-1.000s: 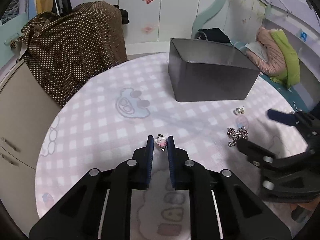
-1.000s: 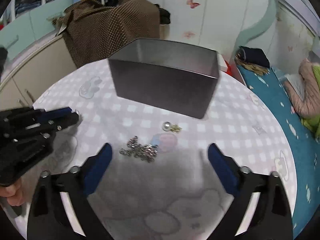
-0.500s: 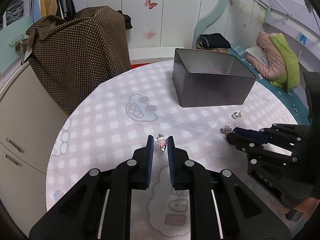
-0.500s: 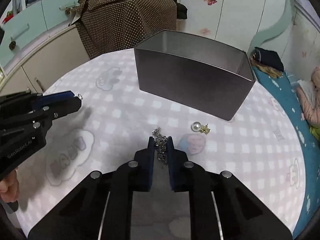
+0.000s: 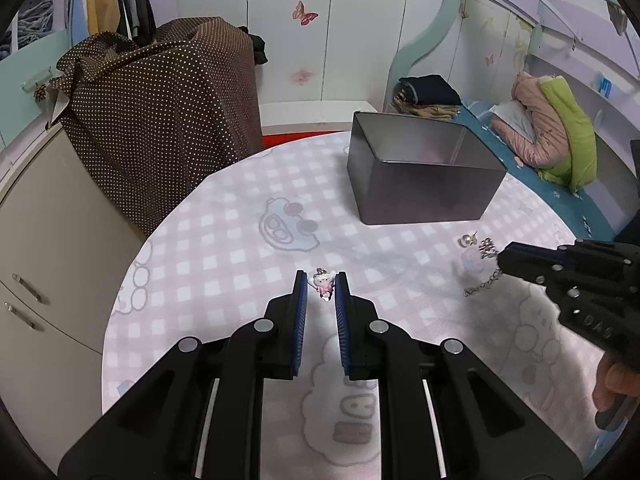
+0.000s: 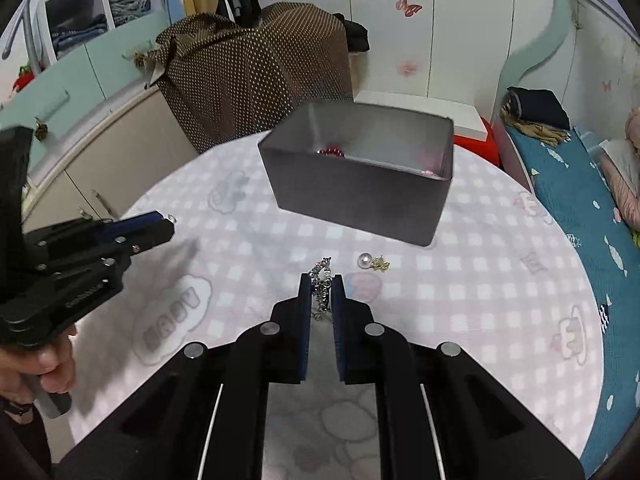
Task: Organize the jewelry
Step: 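Carry the pink charm and silver chain over the grey box with both tools, then open both tools to drop the pink charm and chain into the box, then pull both tools back from the box toward the last pearl charm, then grasp the pearl and gold charm with the right tool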
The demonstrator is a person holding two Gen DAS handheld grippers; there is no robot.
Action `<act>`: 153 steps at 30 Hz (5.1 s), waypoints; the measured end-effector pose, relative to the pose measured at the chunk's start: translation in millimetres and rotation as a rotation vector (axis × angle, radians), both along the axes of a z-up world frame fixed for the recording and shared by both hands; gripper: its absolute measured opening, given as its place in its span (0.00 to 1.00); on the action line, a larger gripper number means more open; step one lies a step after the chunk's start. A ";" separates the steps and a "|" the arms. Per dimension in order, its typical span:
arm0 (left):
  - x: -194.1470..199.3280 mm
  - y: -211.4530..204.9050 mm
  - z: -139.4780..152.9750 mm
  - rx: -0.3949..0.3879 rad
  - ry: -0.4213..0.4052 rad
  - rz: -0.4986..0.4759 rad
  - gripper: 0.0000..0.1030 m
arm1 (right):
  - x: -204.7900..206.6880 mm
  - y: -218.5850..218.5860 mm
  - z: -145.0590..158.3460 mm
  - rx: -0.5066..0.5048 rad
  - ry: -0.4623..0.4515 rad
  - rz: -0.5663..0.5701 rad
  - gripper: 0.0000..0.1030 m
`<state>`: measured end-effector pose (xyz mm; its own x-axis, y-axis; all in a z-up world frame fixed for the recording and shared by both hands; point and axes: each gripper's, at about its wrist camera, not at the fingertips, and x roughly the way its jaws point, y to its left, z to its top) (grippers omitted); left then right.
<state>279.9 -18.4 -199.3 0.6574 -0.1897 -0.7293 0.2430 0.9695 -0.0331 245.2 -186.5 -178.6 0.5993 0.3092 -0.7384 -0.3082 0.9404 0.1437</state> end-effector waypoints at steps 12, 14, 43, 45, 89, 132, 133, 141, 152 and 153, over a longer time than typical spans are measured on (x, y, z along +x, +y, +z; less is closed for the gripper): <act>-4.4 -4.8 21.7 -0.015 -0.029 -0.009 0.14 | -9.5 -18.1 44.4 0.047 -0.051 0.011 0.08; -4.4 -7.1 27.8 -0.017 -0.039 -0.014 0.14 | -8.4 -20.3 53.9 0.048 -0.066 0.012 0.08; 119.7 -78.0 117.0 -0.103 -0.047 -0.090 0.14 | 93.5 -25.5 129.0 0.068 -0.094 -0.011 0.08; 128.6 -79.0 110.5 -0.105 -0.025 -0.094 0.14 | 102.7 -27.6 119.3 0.074 -0.063 -0.016 0.08; 156.6 -78.4 51.5 -0.041 0.121 -0.045 0.90 | 127.3 -52.1 58.5 0.093 0.108 -0.106 0.80; 41.8 -10.5 33.3 -0.050 -0.028 0.120 0.94 | 35.2 -9.9 -21.2 -0.104 0.008 -0.162 0.86; 49.4 -12.7 34.5 -0.046 -0.028 0.118 0.94 | 37.3 -8.7 -23.1 -0.106 0.011 -0.158 0.83; 103.8 -38.7 33.8 0.015 -0.005 0.083 0.93 | 46.1 -9.3 -38.1 -0.100 0.044 -0.146 0.58; 132.9 -44.6 8.5 0.013 0.075 0.101 0.60 | 47.4 -0.1 -37.5 -0.069 0.014 -0.094 0.26; 134.9 -44.4 5.2 0.003 0.085 0.099 0.54 | 47.8 0.1 -37.6 -0.064 0.015 -0.089 0.20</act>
<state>414.7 -62.9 -194.2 0.6085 -0.1246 -0.7837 0.1425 0.9887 -0.0465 293.0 -186.4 -216.1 0.6111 0.2069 -0.7640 -0.2210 0.9714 0.0862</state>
